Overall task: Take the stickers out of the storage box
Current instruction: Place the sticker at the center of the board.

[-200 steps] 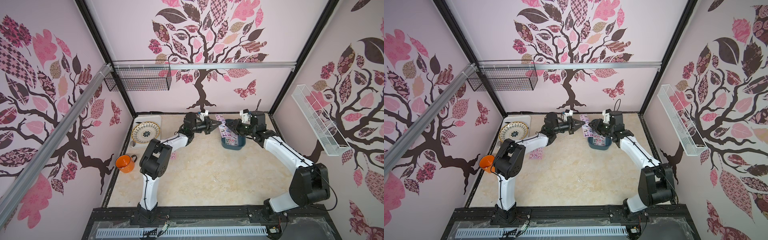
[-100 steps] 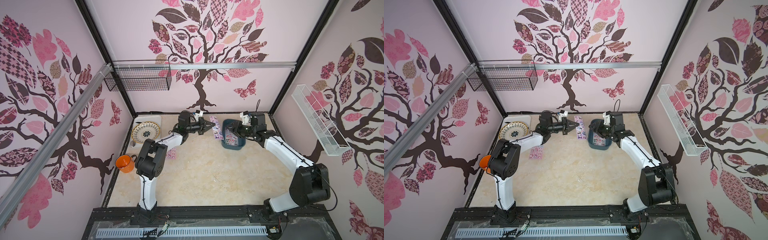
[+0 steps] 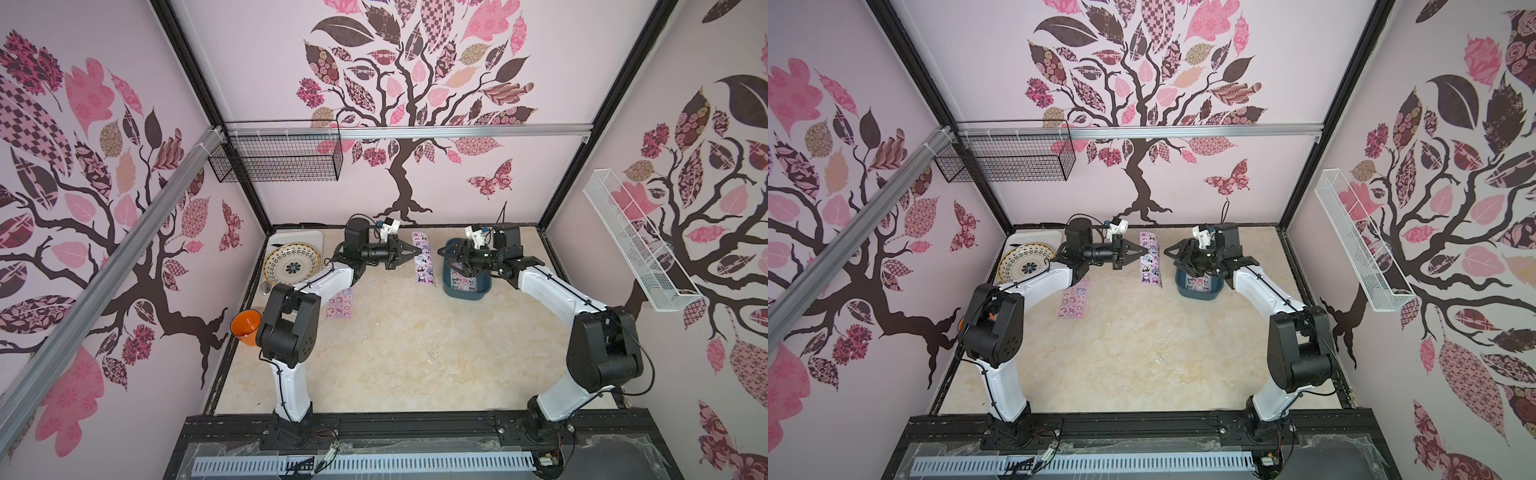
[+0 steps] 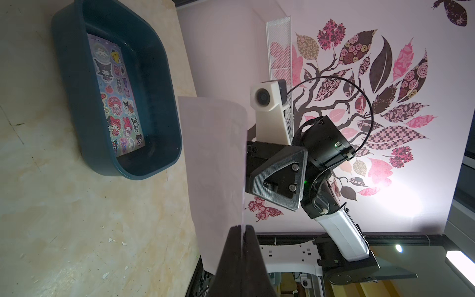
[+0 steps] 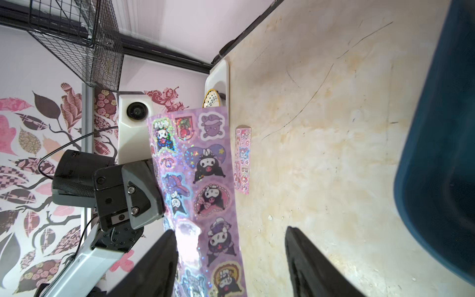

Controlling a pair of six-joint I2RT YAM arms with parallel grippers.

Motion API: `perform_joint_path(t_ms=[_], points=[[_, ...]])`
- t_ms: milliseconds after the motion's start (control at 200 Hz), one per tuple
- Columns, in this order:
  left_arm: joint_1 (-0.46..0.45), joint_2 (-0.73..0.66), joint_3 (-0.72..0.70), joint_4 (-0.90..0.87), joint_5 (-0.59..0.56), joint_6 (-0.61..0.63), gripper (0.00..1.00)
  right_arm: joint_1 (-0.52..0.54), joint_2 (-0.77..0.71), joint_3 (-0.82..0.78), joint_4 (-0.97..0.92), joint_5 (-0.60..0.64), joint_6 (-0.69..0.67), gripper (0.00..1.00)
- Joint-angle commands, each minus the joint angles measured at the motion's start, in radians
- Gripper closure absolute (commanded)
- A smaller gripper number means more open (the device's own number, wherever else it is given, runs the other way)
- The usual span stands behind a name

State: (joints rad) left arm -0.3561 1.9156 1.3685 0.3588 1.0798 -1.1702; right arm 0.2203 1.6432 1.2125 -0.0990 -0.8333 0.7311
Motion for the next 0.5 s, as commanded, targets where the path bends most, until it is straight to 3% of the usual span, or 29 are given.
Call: perform_joint_path(t_ms=[0,245,495], points=[[-0.001,-0.012,0.004,0.083,0.036,-0.049,1.0,0.029,0.028,0.007,0.17,-0.095,0.095,0.26],[-0.001,0.011,-0.011,0.321,0.063,-0.247,1.0,0.038,0.046,-0.013,0.264,-0.115,0.154,0.22],[0.002,0.031,-0.018,0.298,0.065,-0.23,1.0,0.047,0.009,-0.019,0.286,-0.145,0.177,0.26]])
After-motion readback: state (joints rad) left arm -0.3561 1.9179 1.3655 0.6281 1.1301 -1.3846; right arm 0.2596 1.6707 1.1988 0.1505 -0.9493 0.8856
